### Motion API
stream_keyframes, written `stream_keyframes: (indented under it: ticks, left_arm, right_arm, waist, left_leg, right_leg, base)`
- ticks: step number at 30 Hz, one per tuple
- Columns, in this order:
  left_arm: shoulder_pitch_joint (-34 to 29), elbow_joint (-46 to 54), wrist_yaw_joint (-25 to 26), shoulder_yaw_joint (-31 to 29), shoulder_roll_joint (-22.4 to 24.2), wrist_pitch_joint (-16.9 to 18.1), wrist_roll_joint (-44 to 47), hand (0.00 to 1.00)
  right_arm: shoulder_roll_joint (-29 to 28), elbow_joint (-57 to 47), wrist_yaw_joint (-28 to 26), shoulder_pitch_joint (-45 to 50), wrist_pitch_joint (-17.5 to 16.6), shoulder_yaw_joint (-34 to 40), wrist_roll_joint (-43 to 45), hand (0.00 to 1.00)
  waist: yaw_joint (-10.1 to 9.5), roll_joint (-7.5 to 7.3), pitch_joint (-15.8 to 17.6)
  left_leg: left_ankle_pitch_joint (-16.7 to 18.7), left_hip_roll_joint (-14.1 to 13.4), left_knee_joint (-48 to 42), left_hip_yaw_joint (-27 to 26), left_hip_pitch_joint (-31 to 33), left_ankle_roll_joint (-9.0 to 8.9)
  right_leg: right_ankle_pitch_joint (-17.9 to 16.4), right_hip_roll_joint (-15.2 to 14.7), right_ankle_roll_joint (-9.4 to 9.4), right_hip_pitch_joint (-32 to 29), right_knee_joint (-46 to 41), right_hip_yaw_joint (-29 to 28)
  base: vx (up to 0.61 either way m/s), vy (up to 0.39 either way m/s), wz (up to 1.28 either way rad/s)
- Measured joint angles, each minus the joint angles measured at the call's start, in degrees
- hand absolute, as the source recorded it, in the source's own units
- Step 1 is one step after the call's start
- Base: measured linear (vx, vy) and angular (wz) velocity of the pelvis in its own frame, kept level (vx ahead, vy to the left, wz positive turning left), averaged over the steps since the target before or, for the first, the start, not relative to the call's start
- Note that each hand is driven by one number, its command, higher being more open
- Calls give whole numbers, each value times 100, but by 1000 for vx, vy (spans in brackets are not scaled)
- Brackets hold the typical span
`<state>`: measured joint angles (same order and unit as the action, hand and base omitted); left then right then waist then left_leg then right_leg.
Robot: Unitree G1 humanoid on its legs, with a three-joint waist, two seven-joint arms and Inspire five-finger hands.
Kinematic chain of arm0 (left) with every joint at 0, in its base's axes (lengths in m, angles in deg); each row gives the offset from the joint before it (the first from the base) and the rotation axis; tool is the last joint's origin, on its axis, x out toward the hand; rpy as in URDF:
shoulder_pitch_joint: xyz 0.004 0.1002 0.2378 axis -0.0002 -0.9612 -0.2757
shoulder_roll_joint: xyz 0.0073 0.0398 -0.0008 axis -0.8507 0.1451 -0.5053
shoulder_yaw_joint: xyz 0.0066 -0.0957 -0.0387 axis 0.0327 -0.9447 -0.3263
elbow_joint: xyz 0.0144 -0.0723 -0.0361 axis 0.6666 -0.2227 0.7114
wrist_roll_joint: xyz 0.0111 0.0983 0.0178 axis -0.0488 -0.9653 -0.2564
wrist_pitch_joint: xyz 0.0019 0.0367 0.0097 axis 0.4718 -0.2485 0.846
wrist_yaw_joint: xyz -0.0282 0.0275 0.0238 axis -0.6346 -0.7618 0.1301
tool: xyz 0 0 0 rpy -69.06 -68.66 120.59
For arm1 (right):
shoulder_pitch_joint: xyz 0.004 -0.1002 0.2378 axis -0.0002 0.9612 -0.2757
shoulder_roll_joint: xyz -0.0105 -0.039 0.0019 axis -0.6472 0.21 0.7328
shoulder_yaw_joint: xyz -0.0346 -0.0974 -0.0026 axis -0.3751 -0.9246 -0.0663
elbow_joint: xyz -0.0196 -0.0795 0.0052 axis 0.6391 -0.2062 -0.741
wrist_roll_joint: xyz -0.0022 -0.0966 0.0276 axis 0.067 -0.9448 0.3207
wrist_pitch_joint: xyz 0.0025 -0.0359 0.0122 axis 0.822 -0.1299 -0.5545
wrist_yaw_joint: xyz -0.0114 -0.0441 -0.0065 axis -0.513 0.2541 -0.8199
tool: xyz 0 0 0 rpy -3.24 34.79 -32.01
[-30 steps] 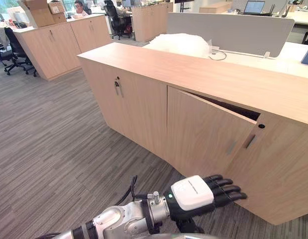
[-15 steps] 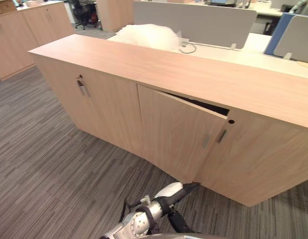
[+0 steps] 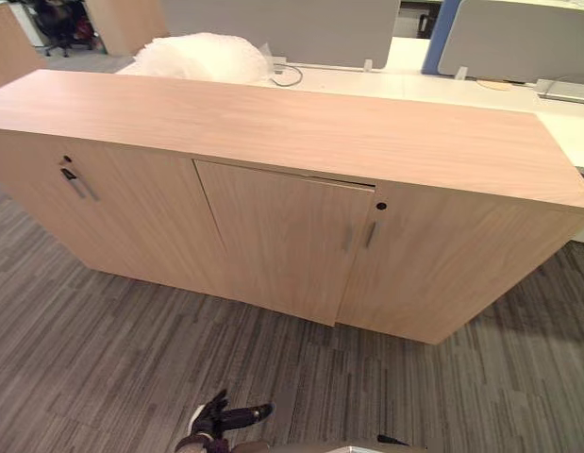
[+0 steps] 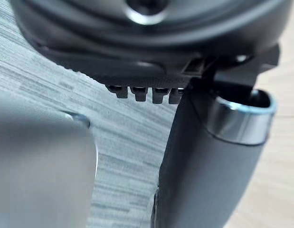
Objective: Walk over to the cabinet, pick up the folder, carry it to the office cabinet, place the folder inside the office cabinet, then close the office cabinet door
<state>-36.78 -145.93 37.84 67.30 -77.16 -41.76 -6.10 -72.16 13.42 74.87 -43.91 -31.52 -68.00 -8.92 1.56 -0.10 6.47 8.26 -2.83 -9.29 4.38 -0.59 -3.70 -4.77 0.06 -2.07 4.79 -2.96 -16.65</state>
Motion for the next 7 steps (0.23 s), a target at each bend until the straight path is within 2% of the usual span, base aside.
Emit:
stream_keyframes:
  ticks: [2,7]
  left_arm:
    - [-46,-6,176,-143,32,-1,-79,100]
    - [-44,-57,340,-215,219,4,-104,100]
  right_arm:
    - [-59,-49,15,74,-5,4,18,100]
    - [-27,-105,35,173,-73,7,42,100]
  waist:
    - [20,-35,-58]
    - [22,60,-179]
  left_leg:
    - [-97,52,186,-36,-132,41]
    - [-125,74,356,-43,-345,84]
  right_leg:
    - [-38,-58,-28,27,3,-6]
    - [-62,-80,-33,140,0,55]
  base:
    - [121,48,-13]
    - [120,39,-1]
